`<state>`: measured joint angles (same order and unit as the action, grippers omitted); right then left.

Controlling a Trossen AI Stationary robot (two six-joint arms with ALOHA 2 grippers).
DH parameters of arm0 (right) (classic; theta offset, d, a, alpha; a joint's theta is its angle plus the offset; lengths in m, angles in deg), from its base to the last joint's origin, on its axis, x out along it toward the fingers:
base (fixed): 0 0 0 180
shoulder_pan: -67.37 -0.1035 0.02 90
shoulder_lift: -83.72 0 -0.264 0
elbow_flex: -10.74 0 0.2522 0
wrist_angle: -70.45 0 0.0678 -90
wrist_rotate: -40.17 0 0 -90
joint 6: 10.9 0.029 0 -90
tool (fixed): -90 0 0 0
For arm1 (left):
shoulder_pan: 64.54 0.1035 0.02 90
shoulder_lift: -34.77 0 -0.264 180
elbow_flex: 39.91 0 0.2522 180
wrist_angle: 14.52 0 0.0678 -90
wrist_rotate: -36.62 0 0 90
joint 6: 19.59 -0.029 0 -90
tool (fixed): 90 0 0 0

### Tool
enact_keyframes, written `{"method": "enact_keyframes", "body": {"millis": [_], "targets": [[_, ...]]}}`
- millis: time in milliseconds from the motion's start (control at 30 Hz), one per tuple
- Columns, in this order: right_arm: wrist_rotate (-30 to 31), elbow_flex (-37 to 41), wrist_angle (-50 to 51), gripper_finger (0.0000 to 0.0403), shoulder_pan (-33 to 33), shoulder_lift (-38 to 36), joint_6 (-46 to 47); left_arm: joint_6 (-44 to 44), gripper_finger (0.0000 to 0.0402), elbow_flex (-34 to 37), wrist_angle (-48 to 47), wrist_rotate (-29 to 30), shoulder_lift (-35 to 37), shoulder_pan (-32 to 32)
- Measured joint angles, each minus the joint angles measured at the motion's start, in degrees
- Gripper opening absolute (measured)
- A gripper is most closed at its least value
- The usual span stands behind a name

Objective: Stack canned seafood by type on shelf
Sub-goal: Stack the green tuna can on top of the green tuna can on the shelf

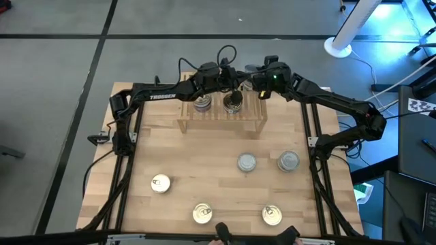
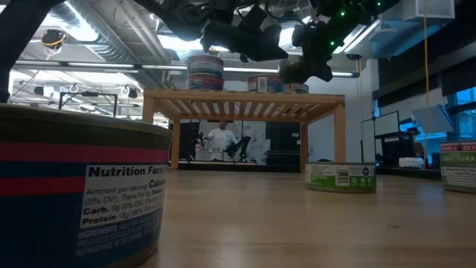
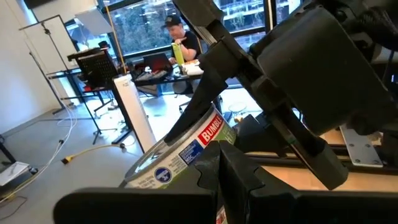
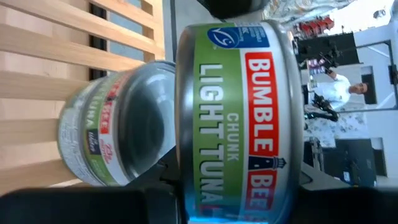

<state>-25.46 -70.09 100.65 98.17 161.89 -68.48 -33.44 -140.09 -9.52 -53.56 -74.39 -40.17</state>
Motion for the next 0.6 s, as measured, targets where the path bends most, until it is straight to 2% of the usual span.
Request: {"method": "enact_keyframes", "body": {"millis": [100, 600], "targets": [[-1.61, 0.00, 0.02, 0.0131, 0.00, 0.00, 0.02, 0.26, 0.0003, -0.01, -0.06, 0.01, 0.00, 0.01], [-1.93, 0.00, 0.04, 0.0140, 0.00, 0.00, 0.02, 0.44, 0.0003, 0.01, -0.17, 0.00, -0.02, -0.03]]}}
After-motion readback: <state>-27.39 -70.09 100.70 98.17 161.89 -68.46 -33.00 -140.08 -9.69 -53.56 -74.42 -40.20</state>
